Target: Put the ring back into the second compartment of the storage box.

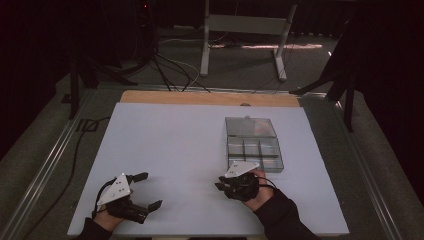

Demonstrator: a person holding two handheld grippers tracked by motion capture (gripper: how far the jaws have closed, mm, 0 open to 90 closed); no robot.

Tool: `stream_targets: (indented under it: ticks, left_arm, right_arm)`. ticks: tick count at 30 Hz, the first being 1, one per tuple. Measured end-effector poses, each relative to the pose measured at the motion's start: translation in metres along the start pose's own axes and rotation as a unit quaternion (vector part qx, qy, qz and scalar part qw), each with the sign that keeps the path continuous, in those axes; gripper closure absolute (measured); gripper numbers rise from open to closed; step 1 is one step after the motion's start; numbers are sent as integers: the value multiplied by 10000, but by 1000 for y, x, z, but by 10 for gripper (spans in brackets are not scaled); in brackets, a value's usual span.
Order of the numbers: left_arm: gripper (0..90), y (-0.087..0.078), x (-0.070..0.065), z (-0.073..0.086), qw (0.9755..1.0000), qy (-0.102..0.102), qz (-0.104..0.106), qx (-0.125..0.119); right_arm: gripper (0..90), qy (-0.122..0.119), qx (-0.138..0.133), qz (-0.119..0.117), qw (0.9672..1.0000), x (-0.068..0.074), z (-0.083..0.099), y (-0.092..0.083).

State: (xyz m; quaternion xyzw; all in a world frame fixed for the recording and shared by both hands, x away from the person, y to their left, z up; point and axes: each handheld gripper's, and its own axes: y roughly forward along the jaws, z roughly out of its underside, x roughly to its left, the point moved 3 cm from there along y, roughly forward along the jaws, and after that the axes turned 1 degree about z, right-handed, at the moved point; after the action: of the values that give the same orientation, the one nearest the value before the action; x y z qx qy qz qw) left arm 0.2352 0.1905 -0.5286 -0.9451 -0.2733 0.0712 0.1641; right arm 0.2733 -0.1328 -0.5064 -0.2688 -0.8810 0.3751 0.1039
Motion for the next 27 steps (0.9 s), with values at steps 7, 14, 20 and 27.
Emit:
stream_targets:
  ticks: [7,14,20,27]
  left_arm:
    - [2,0,0,0,10000,5,1,6]
    - [2,0,0,0,10000,7,9,2]
    - [2,0,0,0,10000,11,0,8]
    - [2,0,0,0,10000,19,-7,14]
  right_arm:
    - [723,25,-14,54,10000,-5,-4,-6]
    - [722,78,-48,115,9999,-11,-6,-12]
    - [722,77,-39,179,9998,-15,-7,-17]
    - [722,115,-74,261,9996,-22,-10,-24]
